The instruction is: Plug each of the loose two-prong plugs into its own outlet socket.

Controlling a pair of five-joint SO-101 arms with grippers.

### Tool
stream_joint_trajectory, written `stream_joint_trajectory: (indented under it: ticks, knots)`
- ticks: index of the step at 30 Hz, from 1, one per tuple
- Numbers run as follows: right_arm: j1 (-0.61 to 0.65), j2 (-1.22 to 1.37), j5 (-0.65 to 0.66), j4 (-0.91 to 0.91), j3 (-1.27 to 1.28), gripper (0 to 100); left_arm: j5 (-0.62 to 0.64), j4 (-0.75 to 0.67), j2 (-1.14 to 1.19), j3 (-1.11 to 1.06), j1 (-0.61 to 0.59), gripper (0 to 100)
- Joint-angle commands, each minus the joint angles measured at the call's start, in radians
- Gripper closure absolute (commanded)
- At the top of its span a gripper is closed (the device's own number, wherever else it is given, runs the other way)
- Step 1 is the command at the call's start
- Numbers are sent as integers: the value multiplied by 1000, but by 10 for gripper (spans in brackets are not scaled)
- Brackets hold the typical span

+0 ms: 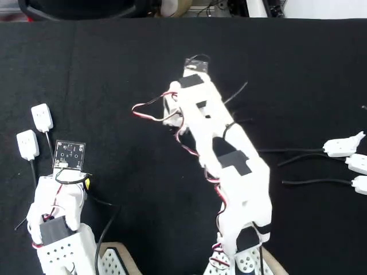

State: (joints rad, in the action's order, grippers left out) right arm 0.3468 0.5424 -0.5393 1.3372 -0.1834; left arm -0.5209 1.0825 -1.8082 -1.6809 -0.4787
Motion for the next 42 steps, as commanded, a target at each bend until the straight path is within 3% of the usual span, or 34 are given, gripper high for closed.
stream_joint_trajectory:
  ticks: [1,6,15,33,42]
  knots:
    - [-44,-56,-15,18,-47,886,-6,3,-5,-18,-8,791]
    - [-40,-120,-18,-26,44,816,-6,3,-5,-18,-8,791]
    - [-48,-163,-68,-209,186,814,-6,3,-5,-18,-8,791]
    - [-97,-150,-158,-261,199,815,-6,3,-5,-18,-8,791]
    - [-29,-104,-166,-295,202,816,-6,3,-5,-18,-8,791]
